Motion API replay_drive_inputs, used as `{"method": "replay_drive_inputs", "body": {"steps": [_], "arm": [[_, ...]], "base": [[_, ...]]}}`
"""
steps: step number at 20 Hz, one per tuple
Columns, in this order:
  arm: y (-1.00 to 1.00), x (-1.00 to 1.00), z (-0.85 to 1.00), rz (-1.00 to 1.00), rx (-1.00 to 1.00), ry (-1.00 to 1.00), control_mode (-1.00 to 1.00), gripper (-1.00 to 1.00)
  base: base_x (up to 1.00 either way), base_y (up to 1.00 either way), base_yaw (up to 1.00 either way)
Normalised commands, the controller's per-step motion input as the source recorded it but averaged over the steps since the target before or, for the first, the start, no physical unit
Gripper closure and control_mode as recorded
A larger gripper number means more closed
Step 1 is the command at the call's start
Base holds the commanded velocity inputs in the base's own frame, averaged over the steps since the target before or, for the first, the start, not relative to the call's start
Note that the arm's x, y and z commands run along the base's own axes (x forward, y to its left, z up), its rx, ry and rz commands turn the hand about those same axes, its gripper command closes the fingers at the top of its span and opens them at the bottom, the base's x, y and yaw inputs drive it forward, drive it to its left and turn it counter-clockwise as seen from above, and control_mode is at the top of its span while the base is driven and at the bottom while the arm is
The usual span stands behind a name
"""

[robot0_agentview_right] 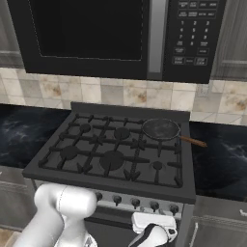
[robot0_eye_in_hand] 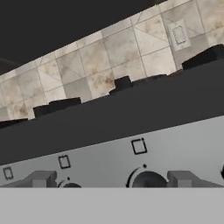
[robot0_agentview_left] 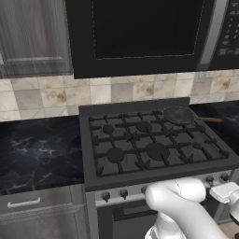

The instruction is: Turn on the rear right burner of the stove.

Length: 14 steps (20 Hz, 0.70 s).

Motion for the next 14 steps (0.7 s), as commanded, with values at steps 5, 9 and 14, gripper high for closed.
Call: {"method": "replay_drive_inputs", "body": {"steps": [5,9,14], "arm": [[0.00,0.41,-0.35,-0.05,0.00,0.00,-1.00,-1.00],[-0.02,0.37,-0.46,-0.05,0.00,0.00,-1.00,-1.00],[-0.07,0.33,-0.46,-0.03,0.00,0.00,-1.00,-1.00]], "base": [[0.00,0.00,0.00],[0.00,0.00,0.00],[0.00,0.00,0.00]]}}
